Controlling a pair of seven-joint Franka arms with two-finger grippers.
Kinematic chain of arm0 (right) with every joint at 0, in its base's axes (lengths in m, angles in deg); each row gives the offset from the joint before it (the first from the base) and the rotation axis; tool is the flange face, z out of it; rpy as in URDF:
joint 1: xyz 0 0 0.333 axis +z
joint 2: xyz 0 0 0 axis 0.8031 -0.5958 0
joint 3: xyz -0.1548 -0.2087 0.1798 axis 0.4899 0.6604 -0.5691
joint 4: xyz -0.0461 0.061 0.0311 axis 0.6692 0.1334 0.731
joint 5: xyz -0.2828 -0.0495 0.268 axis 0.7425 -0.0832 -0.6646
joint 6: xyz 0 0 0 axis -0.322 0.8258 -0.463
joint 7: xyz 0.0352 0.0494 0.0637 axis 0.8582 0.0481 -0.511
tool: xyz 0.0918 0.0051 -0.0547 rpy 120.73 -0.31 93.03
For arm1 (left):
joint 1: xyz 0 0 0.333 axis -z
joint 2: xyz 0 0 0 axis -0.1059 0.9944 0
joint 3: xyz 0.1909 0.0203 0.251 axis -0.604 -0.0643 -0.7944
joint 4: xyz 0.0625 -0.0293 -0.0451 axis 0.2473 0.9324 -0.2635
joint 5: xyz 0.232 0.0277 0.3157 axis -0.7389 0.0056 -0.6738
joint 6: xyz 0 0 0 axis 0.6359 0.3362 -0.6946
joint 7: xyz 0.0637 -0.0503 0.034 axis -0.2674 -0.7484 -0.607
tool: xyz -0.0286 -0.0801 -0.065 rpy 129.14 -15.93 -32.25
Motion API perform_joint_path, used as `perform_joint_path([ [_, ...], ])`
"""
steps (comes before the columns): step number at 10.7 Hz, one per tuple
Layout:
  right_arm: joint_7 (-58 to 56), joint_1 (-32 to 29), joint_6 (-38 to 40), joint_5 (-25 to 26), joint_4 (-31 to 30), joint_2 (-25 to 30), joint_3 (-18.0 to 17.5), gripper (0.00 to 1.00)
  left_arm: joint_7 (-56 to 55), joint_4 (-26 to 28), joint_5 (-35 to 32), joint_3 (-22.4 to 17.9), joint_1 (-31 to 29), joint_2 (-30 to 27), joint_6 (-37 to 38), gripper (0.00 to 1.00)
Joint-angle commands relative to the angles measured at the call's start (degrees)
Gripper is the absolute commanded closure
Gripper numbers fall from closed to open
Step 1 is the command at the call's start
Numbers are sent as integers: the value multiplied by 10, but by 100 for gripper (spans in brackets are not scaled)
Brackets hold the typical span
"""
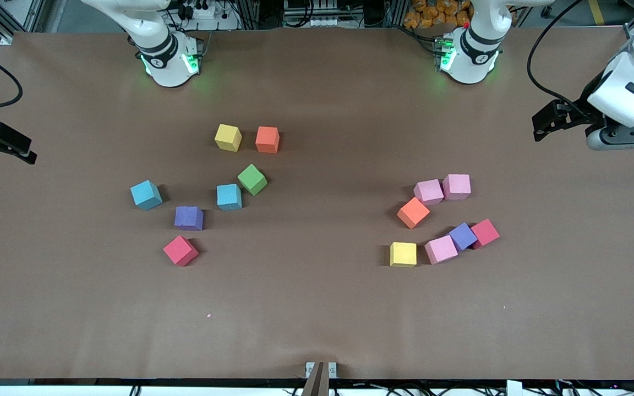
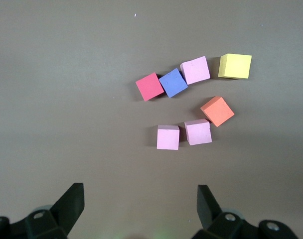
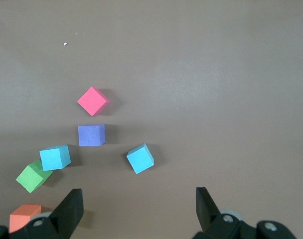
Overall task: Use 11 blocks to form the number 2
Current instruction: 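Reach the left gripper to pink while the right gripper reaches purple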
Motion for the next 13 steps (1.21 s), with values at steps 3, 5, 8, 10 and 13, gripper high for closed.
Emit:
perform_joint_path([
  [3,8,-10,6,-5,11,-5,-7,0,-7,3,26,-14,-1,2,18,0],
  [5,8,-10,6,-6,11,-5,-7,0,-14,40,28,-8,4,10,12,0],
  [8,5,-4,0,-6,11,-15,-9,0,-132,134,41,-6,60,11,-68,0],
  [10,4,-2,-13,-12,11,-54,-10,0,-175,217,54,8,73,10,-160,0],
  [13,5,30,-39,-10,11,-105,-11,0,-241,285,48,13,116,54,-277,0],
])
